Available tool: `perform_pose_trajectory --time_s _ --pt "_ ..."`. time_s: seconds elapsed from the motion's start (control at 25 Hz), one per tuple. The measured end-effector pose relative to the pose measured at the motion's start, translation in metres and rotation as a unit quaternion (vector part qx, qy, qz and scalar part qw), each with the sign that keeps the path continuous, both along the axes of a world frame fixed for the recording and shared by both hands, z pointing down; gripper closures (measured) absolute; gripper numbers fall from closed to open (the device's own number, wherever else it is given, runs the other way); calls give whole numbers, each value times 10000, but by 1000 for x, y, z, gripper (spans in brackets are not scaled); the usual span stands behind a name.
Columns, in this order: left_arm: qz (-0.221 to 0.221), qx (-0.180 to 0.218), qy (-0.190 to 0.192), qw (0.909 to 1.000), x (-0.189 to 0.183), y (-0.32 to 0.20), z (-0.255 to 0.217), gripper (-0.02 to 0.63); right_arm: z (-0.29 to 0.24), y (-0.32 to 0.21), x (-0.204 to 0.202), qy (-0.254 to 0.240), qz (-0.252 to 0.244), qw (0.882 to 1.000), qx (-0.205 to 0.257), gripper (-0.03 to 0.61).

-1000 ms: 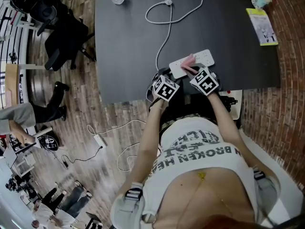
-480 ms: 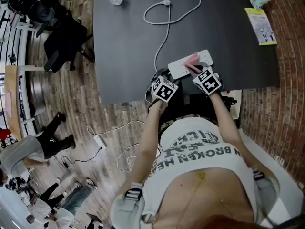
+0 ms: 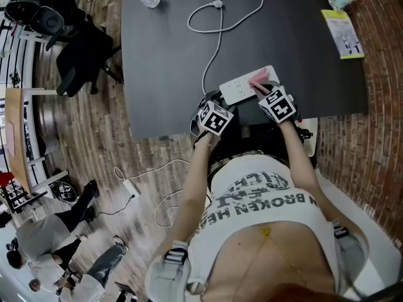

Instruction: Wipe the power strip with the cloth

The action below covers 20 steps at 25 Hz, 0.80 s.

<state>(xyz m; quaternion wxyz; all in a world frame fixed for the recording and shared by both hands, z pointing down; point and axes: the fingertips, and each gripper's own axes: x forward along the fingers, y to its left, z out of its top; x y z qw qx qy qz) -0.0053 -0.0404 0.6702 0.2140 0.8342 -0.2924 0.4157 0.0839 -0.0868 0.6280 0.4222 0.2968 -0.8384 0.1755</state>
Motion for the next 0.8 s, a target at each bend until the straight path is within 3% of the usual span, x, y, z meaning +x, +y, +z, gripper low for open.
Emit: perform_pose_trajectory --time_s 0.4,0.8 --pt "13 -23 10 10000 0 0 0 330 1 -2 9 43 73 10000 12 561" --pt "12 -45 9 10000 -2 0 1 330 1 -13 41 133 454 9989 -52 563"
